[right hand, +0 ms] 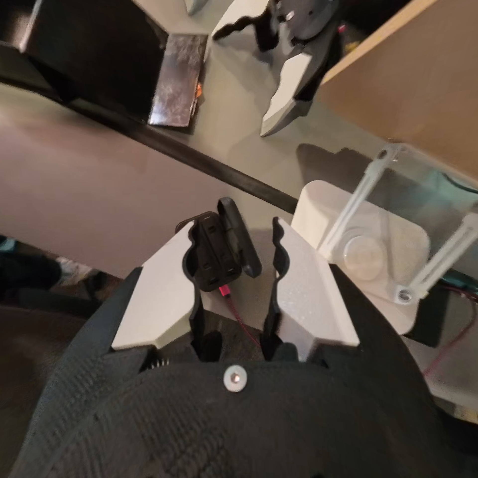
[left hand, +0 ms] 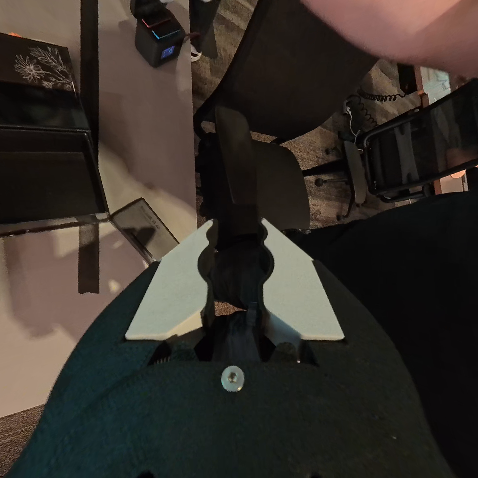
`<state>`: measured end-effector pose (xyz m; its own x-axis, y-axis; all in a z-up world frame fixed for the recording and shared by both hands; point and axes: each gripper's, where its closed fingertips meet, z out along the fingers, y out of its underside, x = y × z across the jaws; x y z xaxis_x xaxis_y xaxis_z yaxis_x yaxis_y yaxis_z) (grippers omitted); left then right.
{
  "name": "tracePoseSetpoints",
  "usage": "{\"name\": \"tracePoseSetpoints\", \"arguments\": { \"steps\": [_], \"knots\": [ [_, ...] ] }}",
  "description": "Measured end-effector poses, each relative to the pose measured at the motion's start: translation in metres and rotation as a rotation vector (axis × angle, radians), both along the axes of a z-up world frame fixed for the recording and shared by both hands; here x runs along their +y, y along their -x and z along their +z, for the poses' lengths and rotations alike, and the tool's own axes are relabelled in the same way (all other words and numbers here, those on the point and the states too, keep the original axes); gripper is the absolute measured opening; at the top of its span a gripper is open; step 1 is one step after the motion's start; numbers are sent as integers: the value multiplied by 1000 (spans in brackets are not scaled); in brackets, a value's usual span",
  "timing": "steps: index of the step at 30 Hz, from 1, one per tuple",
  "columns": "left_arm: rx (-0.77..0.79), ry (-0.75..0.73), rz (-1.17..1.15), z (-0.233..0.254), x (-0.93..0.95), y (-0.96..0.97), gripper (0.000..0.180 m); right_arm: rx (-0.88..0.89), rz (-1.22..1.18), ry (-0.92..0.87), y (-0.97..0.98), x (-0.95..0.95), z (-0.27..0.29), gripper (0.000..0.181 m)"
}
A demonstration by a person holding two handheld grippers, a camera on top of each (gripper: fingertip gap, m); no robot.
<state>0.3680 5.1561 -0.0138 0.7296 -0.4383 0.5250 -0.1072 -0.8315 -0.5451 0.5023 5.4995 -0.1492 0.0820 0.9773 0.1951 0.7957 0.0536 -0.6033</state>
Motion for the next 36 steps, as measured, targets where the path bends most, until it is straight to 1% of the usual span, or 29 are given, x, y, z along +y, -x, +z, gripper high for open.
{"name": "tracePoseSetpoints", "arguments": {
  "steps": [3, 4, 5, 6, 7, 8, 10, 11, 13, 14, 16, 19, 20, 21, 25, 27, 28, 29, 30, 32, 36],
  "knots": [
    [0, 10, -2, -2, -4, -2, 29, -127, 19, 168, -6, -14, -27, 56],
    [-2, 8, -1, -2, -4, -2, 29, -142, 8, 216, -11, -20, -30, 49],
    [-3, 1, 2, -1, -5, -3, 29, -128, 5, 257, -13, -28, -30, 41],
    [-1, -9, 6, 0, -5, -3, 29, -109, 0, 294, -16, -38, -31, 36],
    [-1, -18, 11, 2, -6, -2, 28, -88, -6, 316, -18, -48, -32, 35],
    [-6, -22, 17, 3, -8, -2, 28, -67, -7, 323, -21, -57, -36, 32],
    [-18, -21, 32, 2, -11, 0, 28, -30, -50, 307, -26, -63, -41, 20],
    [-21, -20, 40, 1, -13, 2, 28, 19, -99, 308, -25, -60, -37, 15],
    [-26, -24, 59, 0, -17, 6, 28, 151, -222, 286, -20, -42, -18, 0],
    [-31, -24, 71, 0, -19, 8, 27, 188, -273, 265, -18, -31, -11, 0],
    [-42, -20, 94, -2, -24, 12, 27, 217, -316, 282, -11, -24, -8, 0],
    [-47, -14, 114, -3, -33, 19, 26, 134, -346, 299, -10, -28, -36, 0],
    [-45, -14, 120, -3, -37, 21, 27, 106, -341, 279, -11, -30, -45, 4],
    [-43, -15, 126, -3, -41, 25, 27, 139, -347, 239, -9, -28, -44, 0],
    [-20, -29, 165, -3, -61, 46, 26, 149, -427, 229, -11, -20, -39, 0],
    [4, -45, 215, -2, -75, 66, 25, 182, -498, 138, -17, -10, -30, 0],
    [22, -60, 255, -1, -83, 81, 25, 158, -532, 112, -23, -8, -34, 0],
    [39, -81, 305, 1, -90, 97, 24, 95, -557, 133, -29, -13, -45, 0],
    [56, -108, 362, 6, -98, 116, 23, 99, -578, 119, -28, -14, -41, 0],
    [105, -188, 491, 20, -116, 161, 24, 143, -579, 27, -12, -21, -13, 0],
    [222, -385, 742, 62, -177, 263, 29, 310, -447, -237, 82, -75, 80, 0]
  ]
}}
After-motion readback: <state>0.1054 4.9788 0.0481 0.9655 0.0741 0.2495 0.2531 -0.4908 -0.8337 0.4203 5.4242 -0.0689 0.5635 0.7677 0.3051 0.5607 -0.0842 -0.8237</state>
